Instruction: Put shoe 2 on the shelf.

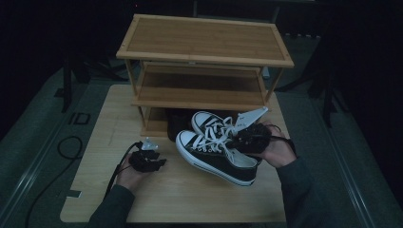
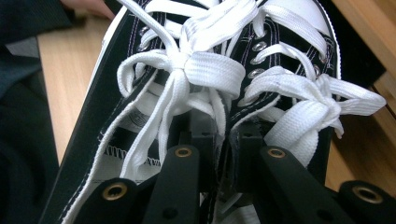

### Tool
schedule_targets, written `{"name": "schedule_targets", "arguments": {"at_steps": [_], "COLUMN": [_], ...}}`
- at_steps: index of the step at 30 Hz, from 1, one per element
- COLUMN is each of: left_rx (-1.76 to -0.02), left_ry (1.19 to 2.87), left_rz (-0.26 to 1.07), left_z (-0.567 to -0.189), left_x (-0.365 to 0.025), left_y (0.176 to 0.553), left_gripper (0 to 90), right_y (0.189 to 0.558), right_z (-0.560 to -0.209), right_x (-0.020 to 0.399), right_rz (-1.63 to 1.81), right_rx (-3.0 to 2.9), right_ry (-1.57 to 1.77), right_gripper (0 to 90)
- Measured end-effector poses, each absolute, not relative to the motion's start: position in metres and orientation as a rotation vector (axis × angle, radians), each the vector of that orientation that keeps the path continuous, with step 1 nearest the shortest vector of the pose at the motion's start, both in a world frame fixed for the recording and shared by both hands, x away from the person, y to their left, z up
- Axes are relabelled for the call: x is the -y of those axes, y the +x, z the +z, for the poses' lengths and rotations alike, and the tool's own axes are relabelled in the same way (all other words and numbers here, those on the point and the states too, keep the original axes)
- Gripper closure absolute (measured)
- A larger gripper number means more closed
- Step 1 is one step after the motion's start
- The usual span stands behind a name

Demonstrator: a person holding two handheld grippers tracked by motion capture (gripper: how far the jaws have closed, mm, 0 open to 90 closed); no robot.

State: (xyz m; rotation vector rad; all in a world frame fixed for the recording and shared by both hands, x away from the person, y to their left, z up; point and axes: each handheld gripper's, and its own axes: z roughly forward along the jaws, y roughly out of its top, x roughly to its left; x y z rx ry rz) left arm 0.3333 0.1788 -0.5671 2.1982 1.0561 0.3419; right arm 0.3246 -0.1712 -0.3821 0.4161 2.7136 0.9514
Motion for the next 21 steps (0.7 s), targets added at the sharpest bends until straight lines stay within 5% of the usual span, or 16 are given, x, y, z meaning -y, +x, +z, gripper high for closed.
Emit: {"name": "schedule_targets", "arguments": {"at_steps": [21], "left_rx": [-1.055], "left_ry": [2.196], "left_rz": [0.335], "left_z": [-0.567], "left_x": [-0.180], "left_y": [0.334], "left_gripper": [58.3], "right_y": [0.325], "right_z": [-0.368], "right_x": [0.156], "right_rz": [1.079], "right_rx": [-2.708], "right_ry": [0.307], "right_gripper": [84.0]}}
